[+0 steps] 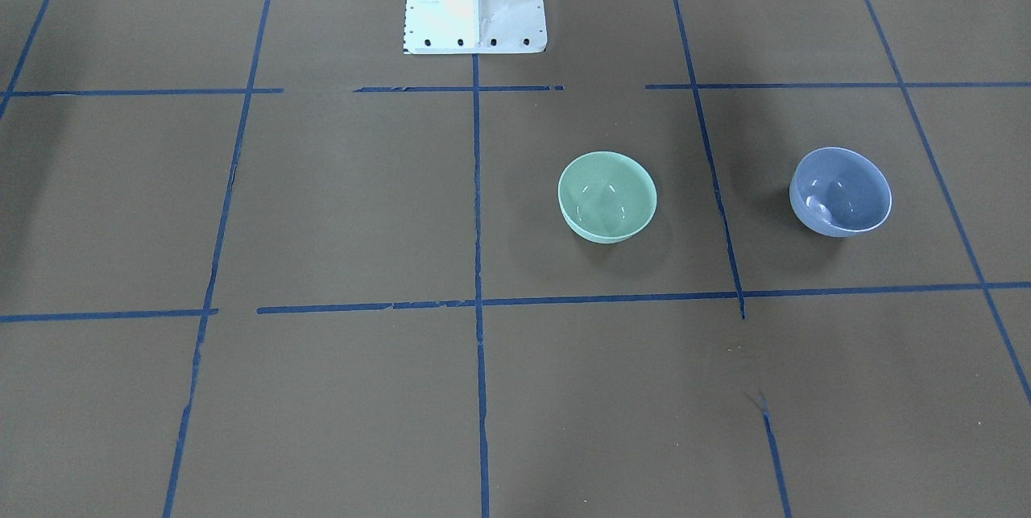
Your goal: Stack blue bowl on green bowl
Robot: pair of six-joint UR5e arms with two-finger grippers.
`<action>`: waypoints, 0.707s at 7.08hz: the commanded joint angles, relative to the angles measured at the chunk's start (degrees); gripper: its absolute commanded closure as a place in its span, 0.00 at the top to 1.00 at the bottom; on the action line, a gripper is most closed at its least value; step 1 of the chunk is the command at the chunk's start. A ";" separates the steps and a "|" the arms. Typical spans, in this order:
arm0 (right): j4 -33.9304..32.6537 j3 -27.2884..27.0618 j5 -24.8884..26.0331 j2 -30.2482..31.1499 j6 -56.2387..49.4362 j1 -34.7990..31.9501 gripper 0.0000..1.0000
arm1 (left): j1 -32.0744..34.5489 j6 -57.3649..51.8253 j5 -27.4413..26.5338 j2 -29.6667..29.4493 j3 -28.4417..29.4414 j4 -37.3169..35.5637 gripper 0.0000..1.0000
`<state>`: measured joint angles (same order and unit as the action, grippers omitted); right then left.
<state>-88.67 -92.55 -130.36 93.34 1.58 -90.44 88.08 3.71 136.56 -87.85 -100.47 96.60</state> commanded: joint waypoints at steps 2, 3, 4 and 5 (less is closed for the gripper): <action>0.08 0.00 -0.07 0.00 0.00 0.00 1.00 | -14.74 28.74 -0.94 2.14 -1.40 17.59 1.00; 0.08 0.00 0.02 0.00 0.00 0.00 1.00 | -19.30 34.99 -4.86 2.86 -0.62 22.35 1.00; 0.08 0.00 -0.07 0.00 0.00 0.00 1.00 | -24.31 40.45 -8.64 2.95 1.74 27.54 1.00; 0.08 0.00 0.02 0.00 0.00 0.00 1.00 | -28.45 45.55 -11.03 3.04 5.51 35.16 1.00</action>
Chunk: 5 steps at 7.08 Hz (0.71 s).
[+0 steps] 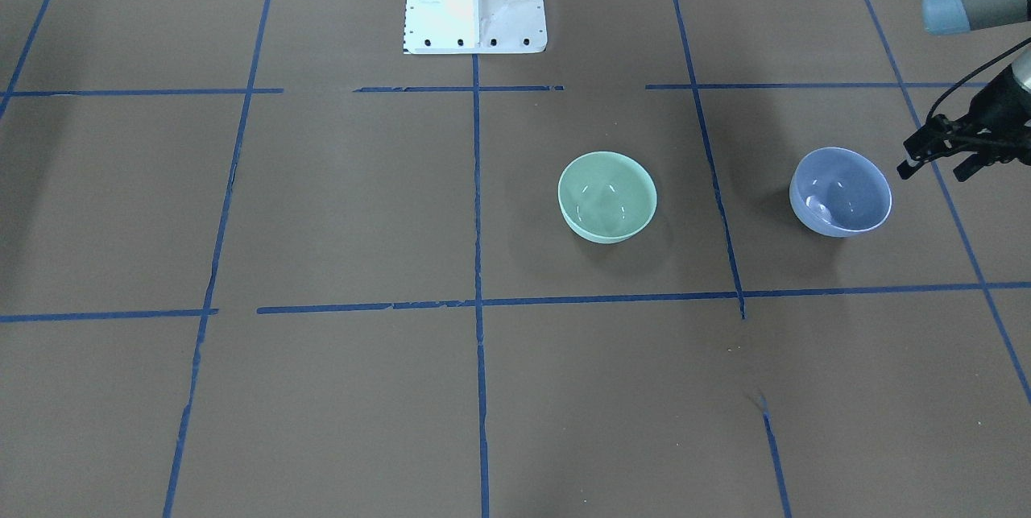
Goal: Stack blue bowl on green bowl
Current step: 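Lower the left gripper to the rim of the blue bowl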
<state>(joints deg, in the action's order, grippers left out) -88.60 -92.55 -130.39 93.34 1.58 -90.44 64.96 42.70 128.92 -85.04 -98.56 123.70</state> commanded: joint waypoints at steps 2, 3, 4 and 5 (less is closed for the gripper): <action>0.00 0.00 -0.04 0.00 0.00 0.00 1.00 | -7.92 9.77 -3.94 0.14 8.99 15.77 1.00; -0.08 0.00 -0.04 0.00 0.00 0.00 1.00 | -8.01 9.51 -5.07 0.23 9.09 15.78 1.00; 0.00 0.00 0.05 0.00 0.00 0.00 1.00 | -8.10 9.42 -5.52 0.23 9.18 15.78 1.00; 0.00 0.00 0.05 0.00 0.00 0.00 1.00 | -8.19 8.99 -5.52 1.19 9.09 15.87 0.94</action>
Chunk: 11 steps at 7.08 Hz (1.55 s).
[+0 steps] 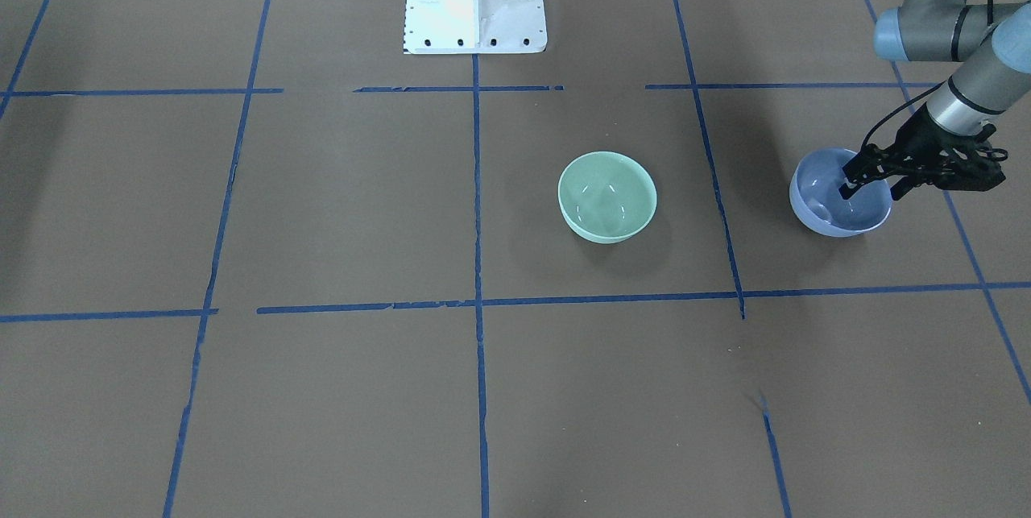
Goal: Stack blue bowl on green bowl
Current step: 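Lower the left gripper to the rim of the blue bowl, then close the left gripper on the blue bowl rim and lift it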
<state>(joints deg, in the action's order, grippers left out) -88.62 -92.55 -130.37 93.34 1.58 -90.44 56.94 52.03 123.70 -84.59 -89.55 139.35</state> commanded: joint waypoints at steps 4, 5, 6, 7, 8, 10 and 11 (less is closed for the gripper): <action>0.02 0.00 0.03 0.00 0.00 0.00 1.00 | 0.01 -2.45 -0.04 3.01 -1.93 0.22 0.00; 0.02 0.00 0.03 0.00 0.00 0.00 1.00 | 0.62 -2.46 0.75 3.98 -4.20 -0.13 0.00; 0.02 0.00 0.03 0.00 0.00 0.00 1.00 | 0.80 -2.54 4.24 7.04 -8.32 -0.92 0.00; 0.02 0.00 0.03 0.00 0.00 0.00 1.00 | 1.76 -2.55 10.88 7.50 -10.36 -1.97 0.00; 0.02 0.00 -0.06 0.00 0.00 0.00 1.00 | 6.12 -3.85 12.69 7.77 -13.68 -6.07 0.00; 0.02 0.00 0.03 0.00 0.00 0.00 1.00 | 8.26 -12.61 12.45 7.33 -26.66 -27.71 0.00; 0.02 0.00 0.03 0.00 0.00 0.00 1.00 | 10.97 -15.96 12.36 7.16 -31.60 -35.04 0.00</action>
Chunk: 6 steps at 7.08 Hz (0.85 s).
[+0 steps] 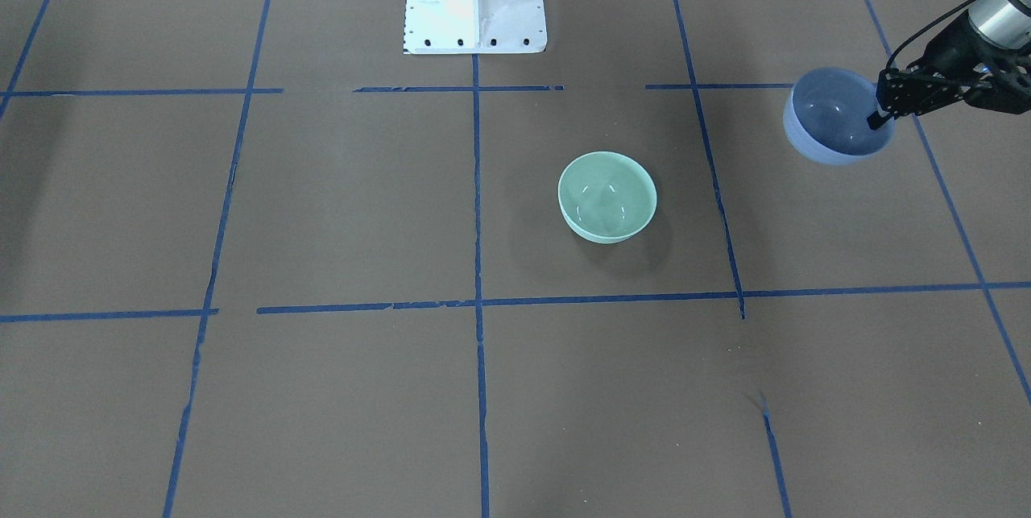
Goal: Stack blue bowl on green bowl
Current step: 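Close the left gripper on the blue bowl rim and lift it, then carry the blue bowl with the left gripper over the green bowl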
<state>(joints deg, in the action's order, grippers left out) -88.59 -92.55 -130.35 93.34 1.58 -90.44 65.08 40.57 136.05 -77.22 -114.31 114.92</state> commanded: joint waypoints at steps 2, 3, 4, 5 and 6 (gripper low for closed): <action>0.00 0.00 0.01 0.00 0.00 0.00 1.00 | 5.66 -6.55 -0.17 -1.34 -13.72 -20.05 0.00; -0.09 0.00 0.01 0.00 0.00 0.00 1.00 | 7.06 -6.21 -0.52 -5.79 -14.26 -24.18 0.00; 0.00 0.00 0.01 0.00 0.00 0.00 1.00 | 7.42 -2.81 -3.13 -10.01 -14.10 -27.26 0.00; -0.09 0.00 0.01 0.00 0.00 0.00 1.00 | 3.95 4.79 -3.33 -13.10 -14.27 -27.38 0.00; 0.00 0.00 0.01 0.00 0.00 0.00 1.00 | -0.44 11.57 -3.42 -16.18 -14.18 -27.21 0.00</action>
<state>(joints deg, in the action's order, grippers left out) -88.64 -92.55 -130.34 93.34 1.58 -90.44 68.90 44.31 133.06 -89.48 -128.46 88.19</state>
